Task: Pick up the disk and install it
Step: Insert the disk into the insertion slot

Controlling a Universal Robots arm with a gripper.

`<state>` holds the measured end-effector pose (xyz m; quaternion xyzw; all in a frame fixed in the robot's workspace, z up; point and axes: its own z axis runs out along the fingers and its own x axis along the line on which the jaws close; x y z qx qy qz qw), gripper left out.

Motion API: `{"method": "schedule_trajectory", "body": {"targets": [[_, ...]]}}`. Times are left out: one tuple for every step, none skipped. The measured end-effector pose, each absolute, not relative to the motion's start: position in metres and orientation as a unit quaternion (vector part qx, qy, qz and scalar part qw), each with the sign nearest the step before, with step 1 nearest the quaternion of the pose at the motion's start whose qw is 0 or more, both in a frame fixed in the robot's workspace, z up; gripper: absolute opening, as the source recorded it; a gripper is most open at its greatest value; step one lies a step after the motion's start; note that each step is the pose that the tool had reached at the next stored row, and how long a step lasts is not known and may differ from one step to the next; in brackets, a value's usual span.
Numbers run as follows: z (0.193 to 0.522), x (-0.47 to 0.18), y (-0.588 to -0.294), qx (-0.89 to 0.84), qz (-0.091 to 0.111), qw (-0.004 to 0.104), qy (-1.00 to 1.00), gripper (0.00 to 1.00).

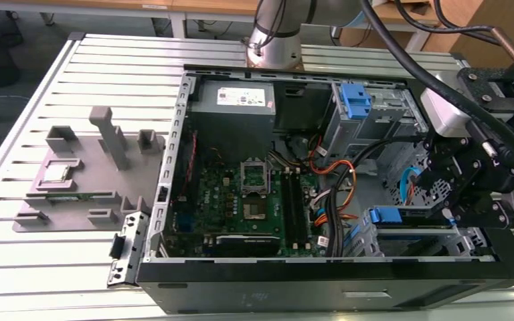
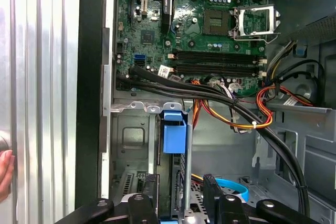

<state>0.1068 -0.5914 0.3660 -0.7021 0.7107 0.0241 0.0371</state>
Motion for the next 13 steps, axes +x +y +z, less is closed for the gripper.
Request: {"method": "schedule_trajectory", "body": {"targets": [[0.366, 0.107, -0.591, -0.702, 0.024, 0.037, 0.711, 0.48], [0.366, 0.108, -0.591, -0.702, 0.024, 0.037, 0.711, 0.48], [0.366, 0.108, -0.591, -0.702, 0.024, 0.037, 0.711, 0.48], [0.366, 0.108, -0.59, -0.702, 0.024, 0.037, 0.711, 0.48], [0.366, 0.108, -0.59, -0.702, 0.024, 0.037, 0.711, 0.48], [0.366, 0.108, -0.589, -0.702, 0.024, 0.037, 0.711, 0.48], [0.366, 0.108, -0.588, -0.702, 0.024, 0.037, 0.711, 0.48], [0.366, 0.108, -0.587, -0.702, 0.024, 0.037, 0.711, 0.48], [0.366, 0.108, -0.585, -0.702, 0.024, 0.037, 0.711, 0.48], [0.366, 0.108, -0.584, -0.702, 0.024, 0.037, 0.711, 0.48], [0.366, 0.108, -0.583, -0.702, 0.024, 0.037, 0.711, 0.48], [0.366, 0.108, -0.582, -0.702, 0.024, 0.037, 0.711, 0.48], [0.366, 0.108, -0.581, -0.702, 0.024, 0.037, 0.711, 0.48]]}}
